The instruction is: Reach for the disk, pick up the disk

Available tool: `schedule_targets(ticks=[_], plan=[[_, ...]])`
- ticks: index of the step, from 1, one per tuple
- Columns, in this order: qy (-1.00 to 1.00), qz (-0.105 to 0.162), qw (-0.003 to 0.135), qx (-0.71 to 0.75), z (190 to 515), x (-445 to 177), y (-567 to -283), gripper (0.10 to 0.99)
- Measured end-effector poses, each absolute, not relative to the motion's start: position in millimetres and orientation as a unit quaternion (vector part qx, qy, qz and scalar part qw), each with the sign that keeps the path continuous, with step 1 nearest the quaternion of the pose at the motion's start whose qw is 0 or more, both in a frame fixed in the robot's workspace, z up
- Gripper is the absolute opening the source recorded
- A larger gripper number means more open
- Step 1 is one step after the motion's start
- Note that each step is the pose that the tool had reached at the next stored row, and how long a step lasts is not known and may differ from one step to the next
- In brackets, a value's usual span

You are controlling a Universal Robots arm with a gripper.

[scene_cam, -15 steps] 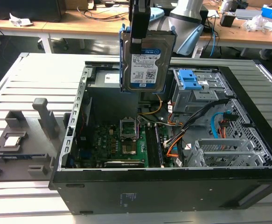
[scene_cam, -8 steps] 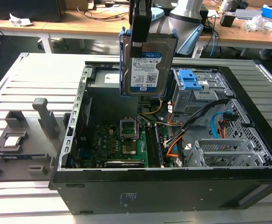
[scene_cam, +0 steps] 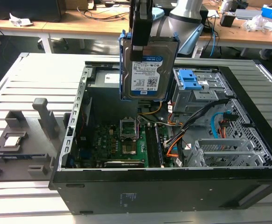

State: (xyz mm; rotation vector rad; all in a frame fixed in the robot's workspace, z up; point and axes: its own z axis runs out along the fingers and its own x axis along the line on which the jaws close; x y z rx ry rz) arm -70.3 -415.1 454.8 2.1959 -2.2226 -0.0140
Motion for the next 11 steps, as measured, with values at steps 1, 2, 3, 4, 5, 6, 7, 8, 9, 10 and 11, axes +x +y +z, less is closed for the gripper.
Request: schedule_targets(ticks=[1, 2, 3, 4, 5, 6, 7, 8, 9, 10, 11], plan=[[-0.711, -0.005, 0.009, 0.703, 454.8, -70.2, -417.1, 0.365], [-0.711, -0.004, 0.009, 0.703, 454.8, -70.2, -418.3, 0.365], [-0.711, -0.005, 0.009, 0.703, 454.8, -70.2, -420.3, 0.365], [-0.711, -0.005, 0.009, 0.703, 454.8, -70.2, -421.6, 0.365], [-0.711, -0.005, 0.009, 0.703, 454.8, -70.2, -422.8, 0.365], [-0.711, -0.005, 0.009, 0.703, 454.8, -70.1, -425.0, 0.365], [-0.711, -0.005, 0.009, 0.703, 454.8, -70.1, -426.6, 0.365], [-0.711, -0.005, 0.009, 0.703, 454.8, -70.1, -431.1, 0.365], [-0.711, -0.005, 0.009, 0.703, 454.8, -70.0, -434.9, 0.365], [-0.711, -0.005, 0.009, 0.703, 454.8, -70.0, -436.8, 0.365], [-0.711, -0.005, 0.009, 0.703, 454.8, -70.0, -438.3, 0.365]])
